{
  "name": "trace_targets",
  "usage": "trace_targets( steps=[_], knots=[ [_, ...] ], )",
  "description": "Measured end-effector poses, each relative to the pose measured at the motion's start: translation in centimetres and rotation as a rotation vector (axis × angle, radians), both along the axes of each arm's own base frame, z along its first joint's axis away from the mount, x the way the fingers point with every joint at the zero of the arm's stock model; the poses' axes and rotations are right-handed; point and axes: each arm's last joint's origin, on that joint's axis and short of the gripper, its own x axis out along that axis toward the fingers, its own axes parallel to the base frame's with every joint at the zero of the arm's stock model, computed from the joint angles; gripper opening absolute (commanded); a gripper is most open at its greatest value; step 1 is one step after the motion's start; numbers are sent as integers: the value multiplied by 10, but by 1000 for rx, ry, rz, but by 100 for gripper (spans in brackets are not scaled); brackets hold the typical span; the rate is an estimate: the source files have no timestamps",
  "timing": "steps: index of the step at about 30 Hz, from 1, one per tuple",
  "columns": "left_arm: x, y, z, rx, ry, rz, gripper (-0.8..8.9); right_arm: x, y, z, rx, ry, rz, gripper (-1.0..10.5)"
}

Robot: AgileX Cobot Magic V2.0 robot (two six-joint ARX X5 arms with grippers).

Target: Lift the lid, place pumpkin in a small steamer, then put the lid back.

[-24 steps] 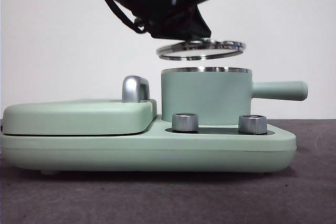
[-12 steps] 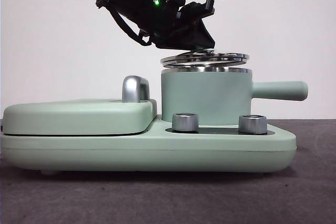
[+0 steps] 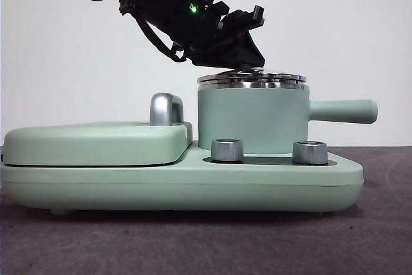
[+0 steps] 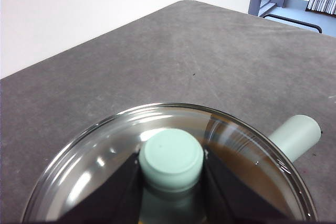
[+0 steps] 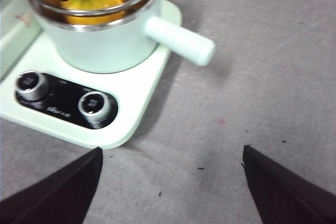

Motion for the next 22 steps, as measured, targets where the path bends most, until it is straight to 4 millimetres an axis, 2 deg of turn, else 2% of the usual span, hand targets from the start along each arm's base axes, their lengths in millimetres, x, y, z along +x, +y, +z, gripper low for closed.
trace_targets(
  steps=[22],
  knots=[
    [-3,-6,4,34,23,4,16,0,0,0,-2,-2,-3,409]
  ],
)
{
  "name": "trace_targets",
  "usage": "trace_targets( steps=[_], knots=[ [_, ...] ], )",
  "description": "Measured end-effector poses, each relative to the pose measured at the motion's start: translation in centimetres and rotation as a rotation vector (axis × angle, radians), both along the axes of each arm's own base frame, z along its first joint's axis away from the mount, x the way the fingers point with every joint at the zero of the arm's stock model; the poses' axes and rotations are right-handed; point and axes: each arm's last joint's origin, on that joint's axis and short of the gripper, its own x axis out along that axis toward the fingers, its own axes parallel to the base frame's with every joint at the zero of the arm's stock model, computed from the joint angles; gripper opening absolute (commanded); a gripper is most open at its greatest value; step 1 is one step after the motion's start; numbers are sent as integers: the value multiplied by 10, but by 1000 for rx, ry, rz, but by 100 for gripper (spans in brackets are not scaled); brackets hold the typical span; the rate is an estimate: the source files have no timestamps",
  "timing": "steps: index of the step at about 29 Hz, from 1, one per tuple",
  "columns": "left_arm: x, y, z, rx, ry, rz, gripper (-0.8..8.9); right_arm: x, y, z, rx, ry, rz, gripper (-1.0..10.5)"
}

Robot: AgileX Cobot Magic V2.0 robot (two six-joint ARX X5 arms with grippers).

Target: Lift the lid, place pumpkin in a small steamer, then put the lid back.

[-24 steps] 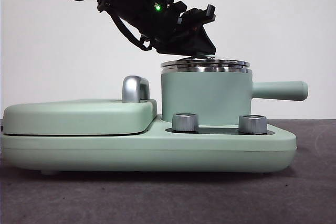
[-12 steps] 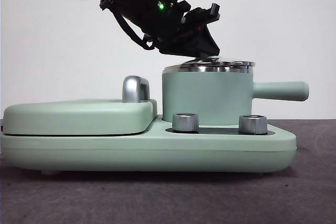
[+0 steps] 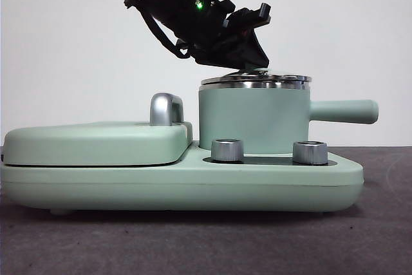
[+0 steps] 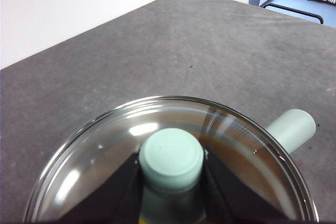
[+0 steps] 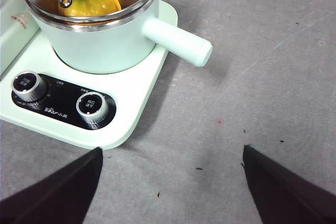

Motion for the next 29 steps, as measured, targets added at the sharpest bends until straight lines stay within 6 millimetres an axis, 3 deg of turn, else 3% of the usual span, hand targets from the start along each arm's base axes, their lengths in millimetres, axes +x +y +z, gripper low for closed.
trace_targets(
  steps=[29],
  knots=[
    [-4,2,4,51,27,-6,42,0,0,0,3,-4,0,409]
  ],
)
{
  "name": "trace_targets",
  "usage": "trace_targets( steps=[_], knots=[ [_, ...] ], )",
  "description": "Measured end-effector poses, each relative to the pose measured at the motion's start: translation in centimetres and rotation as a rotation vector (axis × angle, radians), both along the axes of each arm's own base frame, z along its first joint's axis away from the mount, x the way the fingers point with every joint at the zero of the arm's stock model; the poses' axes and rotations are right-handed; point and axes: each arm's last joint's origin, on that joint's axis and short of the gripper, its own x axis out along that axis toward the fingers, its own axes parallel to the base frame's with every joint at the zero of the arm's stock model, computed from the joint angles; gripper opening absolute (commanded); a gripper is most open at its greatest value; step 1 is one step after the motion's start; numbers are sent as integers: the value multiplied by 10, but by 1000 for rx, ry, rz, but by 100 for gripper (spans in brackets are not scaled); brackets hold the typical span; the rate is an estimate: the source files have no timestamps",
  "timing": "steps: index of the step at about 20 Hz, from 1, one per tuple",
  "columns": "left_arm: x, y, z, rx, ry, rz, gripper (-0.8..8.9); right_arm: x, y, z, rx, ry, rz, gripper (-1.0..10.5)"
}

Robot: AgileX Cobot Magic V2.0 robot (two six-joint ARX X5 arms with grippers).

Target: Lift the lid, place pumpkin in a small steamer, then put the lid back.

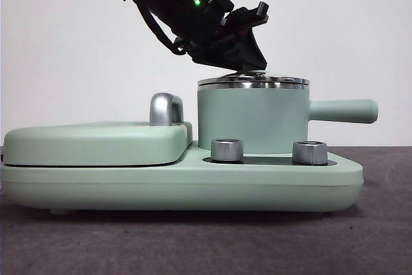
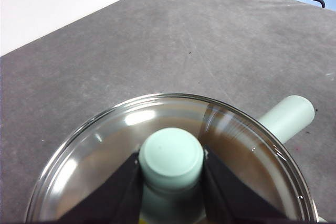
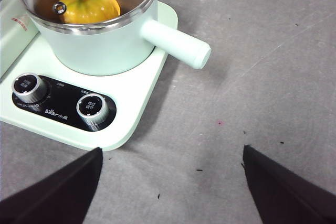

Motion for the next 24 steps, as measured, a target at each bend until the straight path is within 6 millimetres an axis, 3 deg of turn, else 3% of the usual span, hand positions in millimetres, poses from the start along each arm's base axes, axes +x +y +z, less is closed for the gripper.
trace_targets(
  steps=[5,10,12,17,21,24],
  knots=[
    [0,0,0,2,5,0,280,0,0,0,0,0,0,409],
    [-1,0,0,5,9,-1,290,0,0,0,0,0,0,409],
    [-7,5,9,15,20,-1,290,0,0,0,0,0,0,409],
    [-37,45,68,-49,42,52,290,0,0,0,2,0,2,410],
    [-45,75,71,-38,236,167,289,6,5,2,33,-4,44,410],
    [-59,91,73,-49,264,194,289,18,14,2,48,-2,95,410]
  ],
)
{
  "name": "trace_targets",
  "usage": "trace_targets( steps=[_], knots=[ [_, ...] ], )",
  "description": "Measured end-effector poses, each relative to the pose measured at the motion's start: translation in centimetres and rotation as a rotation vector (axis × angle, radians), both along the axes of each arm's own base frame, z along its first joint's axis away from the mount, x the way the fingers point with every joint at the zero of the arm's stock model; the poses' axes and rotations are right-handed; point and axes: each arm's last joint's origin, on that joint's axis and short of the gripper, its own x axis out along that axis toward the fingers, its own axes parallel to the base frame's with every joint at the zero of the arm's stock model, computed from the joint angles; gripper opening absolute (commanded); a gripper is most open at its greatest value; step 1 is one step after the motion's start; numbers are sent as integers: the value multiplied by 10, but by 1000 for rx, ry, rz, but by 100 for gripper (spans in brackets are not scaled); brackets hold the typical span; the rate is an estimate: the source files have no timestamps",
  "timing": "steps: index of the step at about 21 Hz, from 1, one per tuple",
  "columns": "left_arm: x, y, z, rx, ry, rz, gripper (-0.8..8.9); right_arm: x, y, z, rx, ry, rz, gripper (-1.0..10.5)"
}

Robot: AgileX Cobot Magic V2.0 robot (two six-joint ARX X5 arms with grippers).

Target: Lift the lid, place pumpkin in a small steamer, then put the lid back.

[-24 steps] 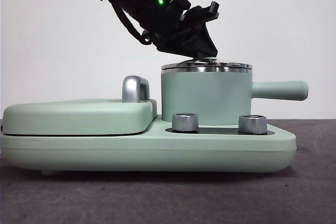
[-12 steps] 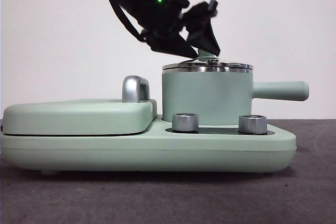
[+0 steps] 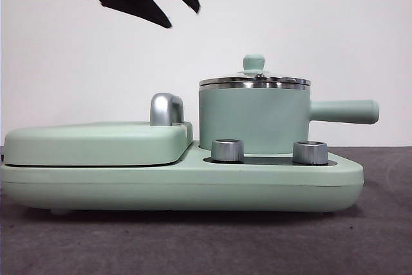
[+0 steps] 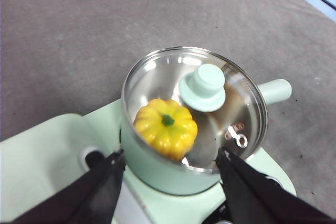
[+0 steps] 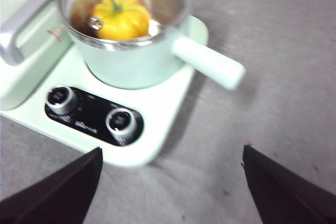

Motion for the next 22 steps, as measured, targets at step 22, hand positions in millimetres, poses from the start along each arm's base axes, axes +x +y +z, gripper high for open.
trace_targets(
  steps=[22],
  knots=[
    [-89,88,-49,-22,95,164,3,65,45,-12,76,-30,165,36]
  ],
)
